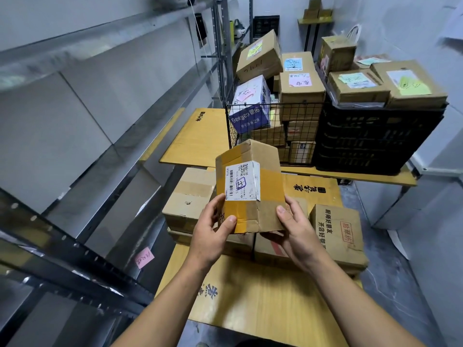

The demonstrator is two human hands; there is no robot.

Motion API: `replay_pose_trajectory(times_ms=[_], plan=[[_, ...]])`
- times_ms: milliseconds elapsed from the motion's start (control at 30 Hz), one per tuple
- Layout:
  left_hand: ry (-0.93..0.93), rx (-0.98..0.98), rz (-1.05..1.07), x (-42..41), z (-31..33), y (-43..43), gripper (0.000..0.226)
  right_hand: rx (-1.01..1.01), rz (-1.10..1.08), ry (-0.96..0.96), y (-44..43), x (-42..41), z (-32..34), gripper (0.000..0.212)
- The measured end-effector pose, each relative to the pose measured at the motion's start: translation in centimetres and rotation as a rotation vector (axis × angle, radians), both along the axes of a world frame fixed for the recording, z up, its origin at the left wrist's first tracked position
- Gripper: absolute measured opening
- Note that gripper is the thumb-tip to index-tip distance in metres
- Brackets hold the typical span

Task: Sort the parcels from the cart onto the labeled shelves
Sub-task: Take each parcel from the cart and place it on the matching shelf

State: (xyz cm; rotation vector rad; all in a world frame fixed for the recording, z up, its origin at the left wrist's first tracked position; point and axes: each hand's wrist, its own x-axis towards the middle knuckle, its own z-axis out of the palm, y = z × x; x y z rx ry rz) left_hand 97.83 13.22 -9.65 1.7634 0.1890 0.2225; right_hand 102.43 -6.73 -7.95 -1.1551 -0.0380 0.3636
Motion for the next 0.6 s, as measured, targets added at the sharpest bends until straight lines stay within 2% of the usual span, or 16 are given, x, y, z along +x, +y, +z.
replay_pose_trajectory(times_ms=[133,233,333,467,600], plan=[[-0.024,0.119,0.065,-0.4,0.3,0.3,0.058,-0.328,-0.048,-0.303,-0.2,0.1,0.1,0.053],[-0.049,0.222,0.101,-1.0,0.5,0.4,0.056,-0.487,-0.046,-0.443,-0.4,0.3,-0.1,0.046],[-0.084,0.302,0.124,-1.6,0.8,0.7,0.057,-0.510,0.010,-0.426,-0.1,0.2,-0.2,0.038],[-0.132,0.379,0.176,-2.7,1.2,1.2,0.057,-0.439,0.110,-0.421,1.1,0.0,0.1,0.051],[-0.154,0.429,0.276,-4.5,1.4,2.3,0.058,-0.463,0.175,-0.442,3.0,-0.4,0.7,0.062]])
